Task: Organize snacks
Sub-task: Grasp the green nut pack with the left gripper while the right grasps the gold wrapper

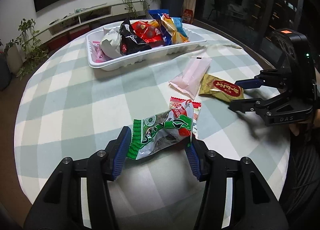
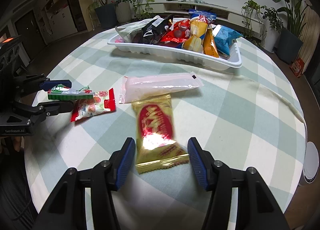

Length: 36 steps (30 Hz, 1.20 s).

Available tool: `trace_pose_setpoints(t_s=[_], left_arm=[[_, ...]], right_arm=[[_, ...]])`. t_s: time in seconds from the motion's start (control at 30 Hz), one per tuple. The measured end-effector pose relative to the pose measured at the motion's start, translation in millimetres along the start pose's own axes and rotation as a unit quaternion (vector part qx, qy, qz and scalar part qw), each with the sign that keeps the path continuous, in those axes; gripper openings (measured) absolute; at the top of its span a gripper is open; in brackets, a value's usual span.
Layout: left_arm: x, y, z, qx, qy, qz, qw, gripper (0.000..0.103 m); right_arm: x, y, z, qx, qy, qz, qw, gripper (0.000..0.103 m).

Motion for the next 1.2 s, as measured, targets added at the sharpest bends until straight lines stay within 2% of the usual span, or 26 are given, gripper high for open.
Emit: trace_pose_setpoints(t_s=[0.13, 0.3, 0.47, 0.57, 0.7, 0.83, 0.9, 0.93, 1.07, 1.13, 1.2], left_arm=[[-2.4, -4.1, -5.1, 0.01, -0.011, 0.006, 0.9999, 0.051], [-1.8, -16.5, -4.3, 0.009, -0.015, 0.039, 0.9991, 0.051], [-4.9, -21.1, -7.2, 0.016, -0.024, 0.041, 0.9987, 0.05], [-0.2, -19.1, -1.1, 0.009, -0.006, 0.037, 0.9992, 0.038], [2.0, -17.1, -0.7, 0.002, -0.005, 0.044, 0.999, 0.038], [7.2, -14.8, 1.2, -0.016, 0.002, 0.055, 0.9983, 0.04], [9.2, -13.7, 0.0, -0.02, 0.002, 0.06, 0.998, 0.053], [10.1, -13.2, 0.2, -0.023, 0.002, 0.062, 0.9978, 0.056], [13.1, -12.5, 5.4, -0.024, 0.011, 0.063, 0.9977, 0.056], [14.0, -12.5, 6.6, -0.026, 0.014, 0.065, 0.9975, 0.055], [15.0, -11.0, 8.4, -0.022, 0.018, 0.057, 0.9979, 0.044]], right_arm=[[-2.1, -0.8, -1.9, -0.001, -0.006, 0.005, 1.0, 0.059], [-4.5, 0.5, -1.7, -0.005, -0.009, 0.007, 1.0, 0.059], [-5.6, -0.5, -1.6, -0.009, -0.011, 0.012, 1.0, 0.059], [-6.6, -0.8, 0.3, -0.011, -0.01, 0.015, 1.0, 0.059], [-7.8, 0.0, 0.6, -0.008, -0.012, 0.011, 1.0, 0.059], [-7.8, 0.3, 1.1, -0.006, -0.012, 0.01, 1.0, 0.059], [-7.6, 0.5, 1.9, -0.006, -0.011, 0.009, 1.0, 0.059], [-7.7, 0.7, 2.4, -0.007, -0.01, 0.009, 1.0, 0.059], [-8.4, 3.2, 4.7, -0.008, -0.009, 0.005, 1.0, 0.059], [-9.1, 3.6, 5.5, -0.009, -0.009, 0.005, 1.0, 0.059], [-9.1, 3.4, 5.8, -0.01, -0.009, 0.006, 1.0, 0.059]])
Point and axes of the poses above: each gripper's, at about its wrist camera, not at the fingertips, and z roughly the way its jaws point, y to its left, x to its underside, the point moved 10 cm from there along z, roughly the way its jaws point, and after that the axes turned 11 degrees about -x, right-handed, at the moved point
